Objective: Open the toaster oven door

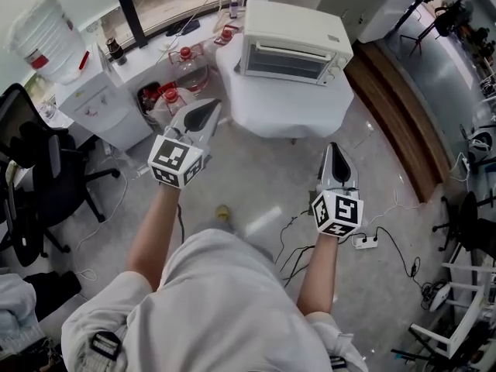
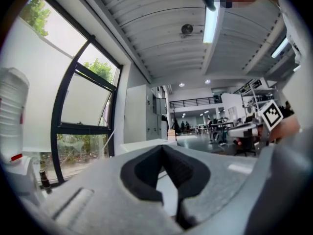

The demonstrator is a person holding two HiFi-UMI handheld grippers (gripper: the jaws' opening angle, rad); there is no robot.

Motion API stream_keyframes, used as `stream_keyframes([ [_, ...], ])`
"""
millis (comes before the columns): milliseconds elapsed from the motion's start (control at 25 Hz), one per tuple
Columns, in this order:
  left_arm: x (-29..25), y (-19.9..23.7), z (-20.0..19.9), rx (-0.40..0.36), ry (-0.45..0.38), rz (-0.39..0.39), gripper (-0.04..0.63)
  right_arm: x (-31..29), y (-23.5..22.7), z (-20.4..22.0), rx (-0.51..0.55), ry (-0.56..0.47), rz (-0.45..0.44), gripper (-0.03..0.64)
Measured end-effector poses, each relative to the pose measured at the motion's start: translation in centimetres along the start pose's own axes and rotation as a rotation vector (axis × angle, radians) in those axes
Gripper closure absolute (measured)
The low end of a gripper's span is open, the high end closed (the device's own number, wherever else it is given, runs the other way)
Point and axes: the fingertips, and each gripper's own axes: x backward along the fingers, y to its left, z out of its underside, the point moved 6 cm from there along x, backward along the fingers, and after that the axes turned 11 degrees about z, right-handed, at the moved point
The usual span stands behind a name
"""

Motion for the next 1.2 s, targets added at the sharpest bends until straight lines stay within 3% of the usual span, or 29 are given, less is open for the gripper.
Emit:
stream_keyframes([
  [640, -11.0, 8.3, 1.8, 0.005, 0.064, 0.062, 0.598, -12.7, -2.1, 0.8, 0.075, 0.072, -0.029, 0.615],
  [1200, -24.6, 12.2, 4.2, -0.083, 0.225, 0.038, 0.598, -28.6, -8.0, 2.1, 0.216, 0.128, -0.264, 0.614],
])
